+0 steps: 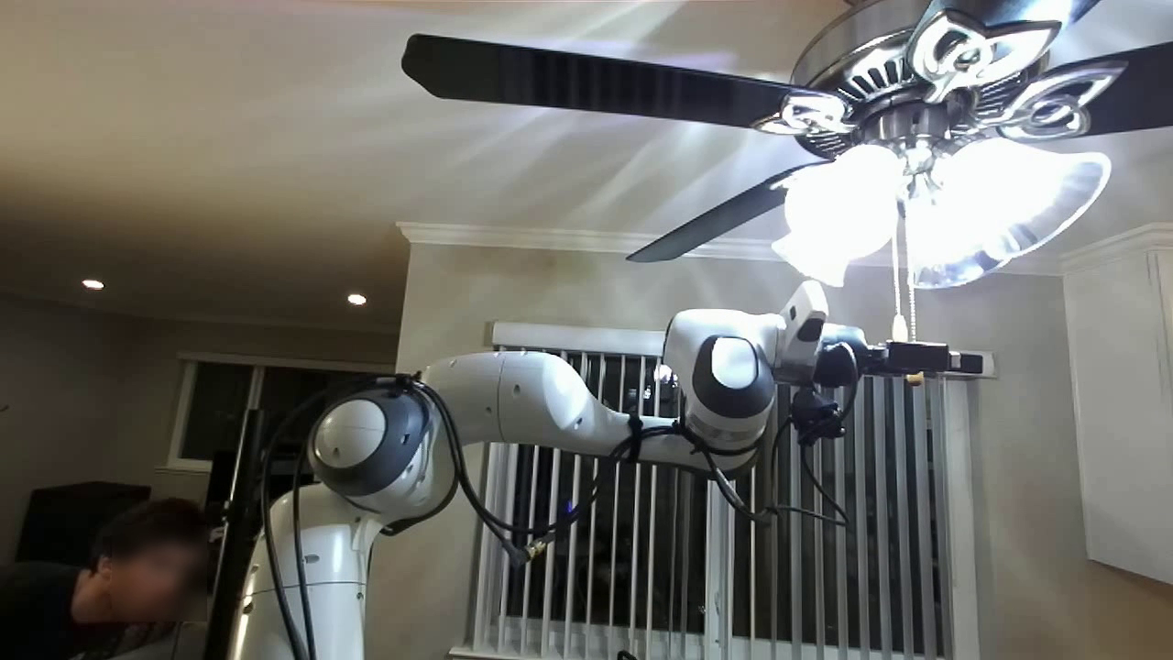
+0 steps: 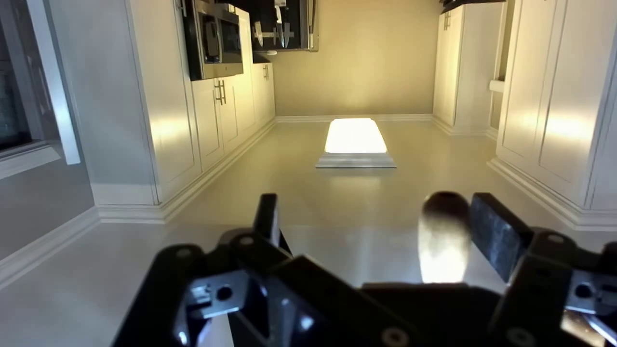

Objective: Push down the toggle to switch off the light

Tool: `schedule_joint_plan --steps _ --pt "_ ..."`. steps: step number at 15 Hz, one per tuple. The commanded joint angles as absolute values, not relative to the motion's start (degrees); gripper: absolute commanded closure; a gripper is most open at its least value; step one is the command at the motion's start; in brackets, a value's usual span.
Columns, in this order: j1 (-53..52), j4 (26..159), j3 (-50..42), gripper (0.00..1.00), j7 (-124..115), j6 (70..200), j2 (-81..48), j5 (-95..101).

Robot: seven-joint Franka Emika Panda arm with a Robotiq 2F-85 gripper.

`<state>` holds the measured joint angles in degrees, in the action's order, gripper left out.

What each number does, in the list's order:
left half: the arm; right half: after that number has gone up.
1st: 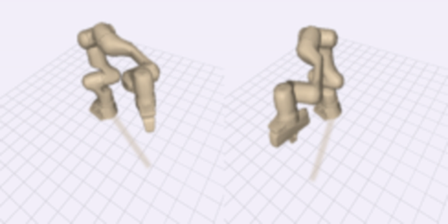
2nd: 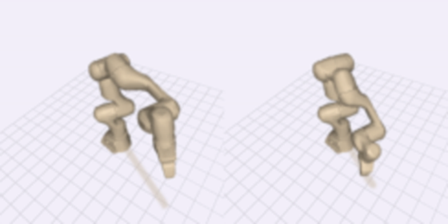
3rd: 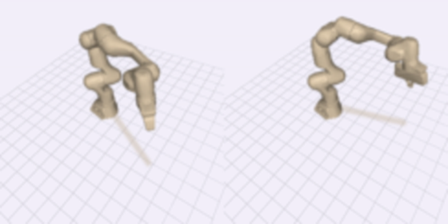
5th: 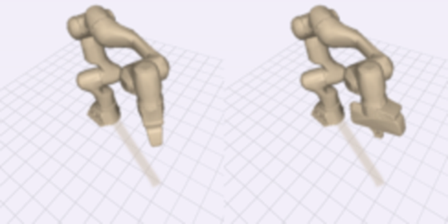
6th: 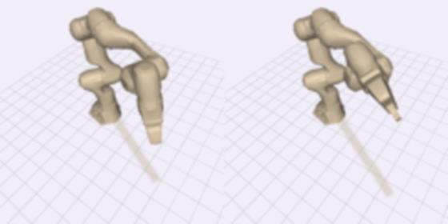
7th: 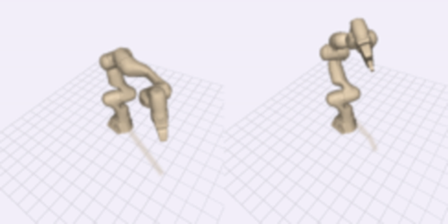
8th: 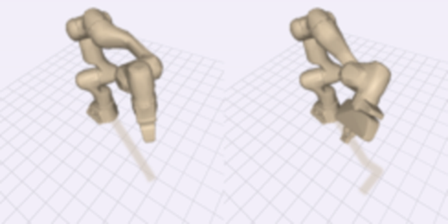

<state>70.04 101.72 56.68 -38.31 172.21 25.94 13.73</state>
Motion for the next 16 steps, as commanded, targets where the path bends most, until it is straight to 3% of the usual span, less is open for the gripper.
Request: schedule_joint_plan --steps 1,3,4,5,16 --pt "70.57 101.37 56.78 0.0 -36.14 170.91 26.22 12.32" --pt "70.2 101.49 56.46 0.0 -35.98 170.6 26.06 12.39" --pt "69.89 101.55 56.29 0.25 -35.93 170.6 25.87 12.35" --pt "69.78 101.57 56.2 0.26 -35.96 170.59 25.86 12.33" --pt "66.14 102.24 53.08 0.98 -35.36 171.1 25.8 12.26"
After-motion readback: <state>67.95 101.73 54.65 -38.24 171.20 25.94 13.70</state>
